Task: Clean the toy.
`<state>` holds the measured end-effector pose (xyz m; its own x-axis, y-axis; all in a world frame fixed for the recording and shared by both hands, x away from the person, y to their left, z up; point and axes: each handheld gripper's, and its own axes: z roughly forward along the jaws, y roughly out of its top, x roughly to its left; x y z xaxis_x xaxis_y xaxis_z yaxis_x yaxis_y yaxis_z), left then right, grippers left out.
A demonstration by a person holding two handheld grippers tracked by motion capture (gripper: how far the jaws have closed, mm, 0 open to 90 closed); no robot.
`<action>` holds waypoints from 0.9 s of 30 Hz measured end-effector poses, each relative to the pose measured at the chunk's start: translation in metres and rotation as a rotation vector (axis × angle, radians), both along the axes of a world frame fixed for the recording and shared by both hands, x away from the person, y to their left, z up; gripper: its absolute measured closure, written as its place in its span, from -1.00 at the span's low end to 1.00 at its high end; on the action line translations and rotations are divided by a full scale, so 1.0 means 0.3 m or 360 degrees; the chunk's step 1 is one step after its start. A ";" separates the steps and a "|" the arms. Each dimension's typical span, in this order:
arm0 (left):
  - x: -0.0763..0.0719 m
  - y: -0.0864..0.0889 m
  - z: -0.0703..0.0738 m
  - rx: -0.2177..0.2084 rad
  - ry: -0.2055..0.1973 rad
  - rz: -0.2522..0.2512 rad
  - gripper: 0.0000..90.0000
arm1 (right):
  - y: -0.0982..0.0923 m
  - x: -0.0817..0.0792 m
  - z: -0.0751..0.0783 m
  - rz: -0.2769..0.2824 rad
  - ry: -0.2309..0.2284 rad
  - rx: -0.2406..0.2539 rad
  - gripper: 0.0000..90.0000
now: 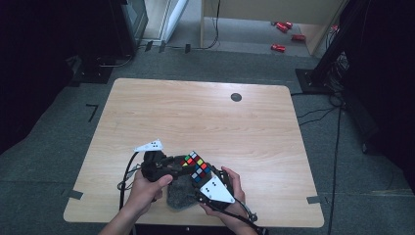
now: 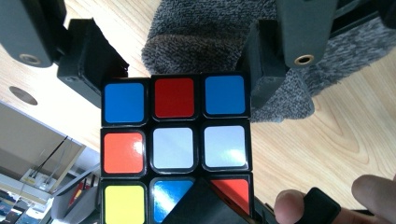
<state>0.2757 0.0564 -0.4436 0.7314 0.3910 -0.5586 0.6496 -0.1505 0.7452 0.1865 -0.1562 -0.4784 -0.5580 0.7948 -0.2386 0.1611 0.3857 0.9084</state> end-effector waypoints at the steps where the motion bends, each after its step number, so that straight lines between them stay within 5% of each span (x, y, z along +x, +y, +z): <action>1: 0.001 0.001 0.001 -0.0001 0.0002 -0.0004 -0.24 | 0.000 0.000 0.000 -0.0001 -0.0001 -0.0002 -0.22; 12: -0.016 -0.040 -0.010 0.0117 -0.0009 -0.0045 -0.30 | 0.015 -0.016 0.009 0.0046 -0.0056 -0.0047 -0.22; 27: -0.008 -0.020 -0.013 0.0087 -0.0008 -0.0123 -0.25 | 0.022 -0.029 0.006 0.0066 -0.0171 -0.0156 -0.22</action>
